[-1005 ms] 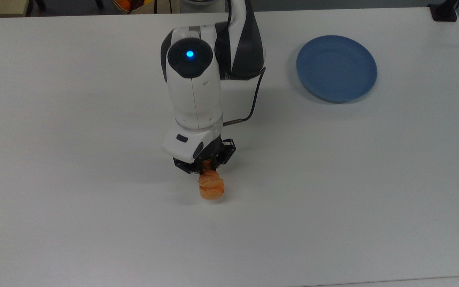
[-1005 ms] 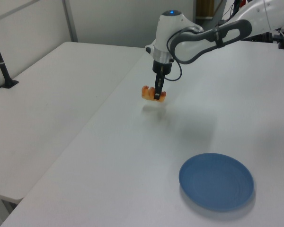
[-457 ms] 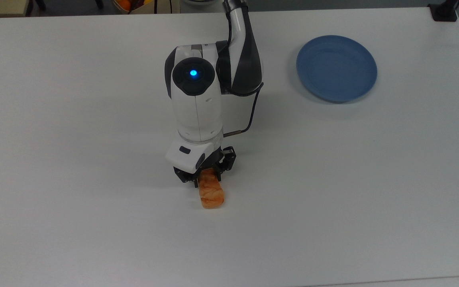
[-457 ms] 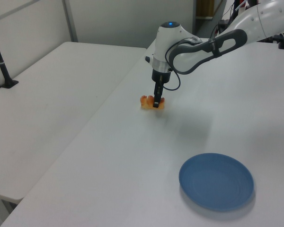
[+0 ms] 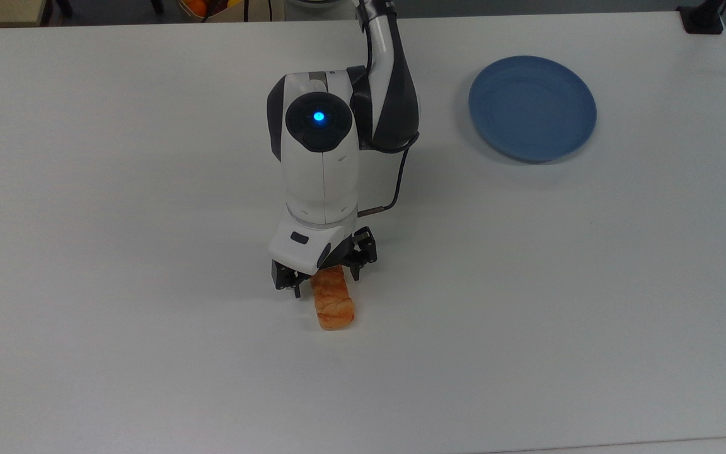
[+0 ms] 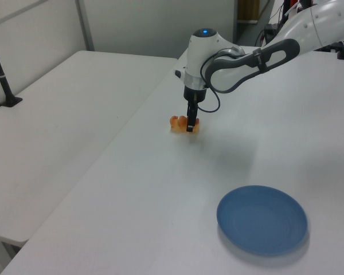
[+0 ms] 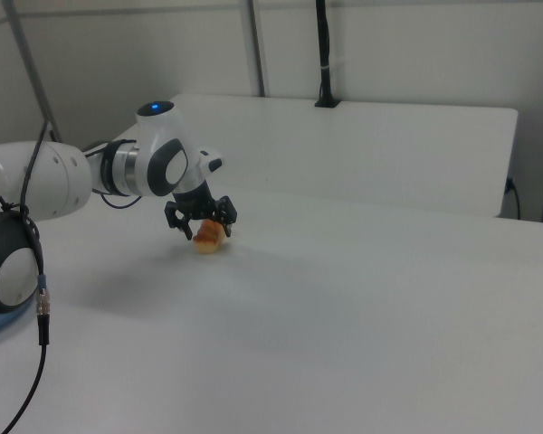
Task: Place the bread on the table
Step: 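Open the gripper to release the bread roll and raise it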
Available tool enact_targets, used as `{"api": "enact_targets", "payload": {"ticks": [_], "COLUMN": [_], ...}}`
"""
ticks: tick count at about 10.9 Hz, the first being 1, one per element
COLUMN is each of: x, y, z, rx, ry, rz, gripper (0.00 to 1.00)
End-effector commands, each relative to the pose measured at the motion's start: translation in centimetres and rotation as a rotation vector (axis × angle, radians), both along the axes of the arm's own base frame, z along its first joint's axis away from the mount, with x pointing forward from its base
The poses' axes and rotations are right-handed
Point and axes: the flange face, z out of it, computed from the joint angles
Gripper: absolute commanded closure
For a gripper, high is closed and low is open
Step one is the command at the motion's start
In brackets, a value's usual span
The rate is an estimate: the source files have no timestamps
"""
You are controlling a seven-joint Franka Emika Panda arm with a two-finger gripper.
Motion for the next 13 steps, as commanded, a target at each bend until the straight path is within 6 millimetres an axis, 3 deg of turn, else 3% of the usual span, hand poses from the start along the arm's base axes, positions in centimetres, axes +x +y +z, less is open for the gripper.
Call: {"api": "enact_targets", "payload": {"ticks": [1, 2, 4, 6, 10, 12, 13], "x": [-2.2, -3.3, -5.5, -8.8, -19.9, -25.0, -26.6], "y": [-0.6, -0.9, -3.3, -4.5, -6.9, -6.6, -6.1], "z": [5.6, 8.0, 13.0, 18.4, 28.8, 31.7, 31.4], "rx": [0.001, 0.006, 0.019, 0.010, 0.086, 0.088, 0.084], "ry": [-0.037, -0.045, 0.019, 0.091, 0.255, 0.289, 0.302], "rz": [-0.084, -0.123, -0.292, -0.456, -0.575, -0.573, -0.565], "gripper": [0.00, 0.00, 0.00, 0.00, 0.00, 0.00, 0.00]}}
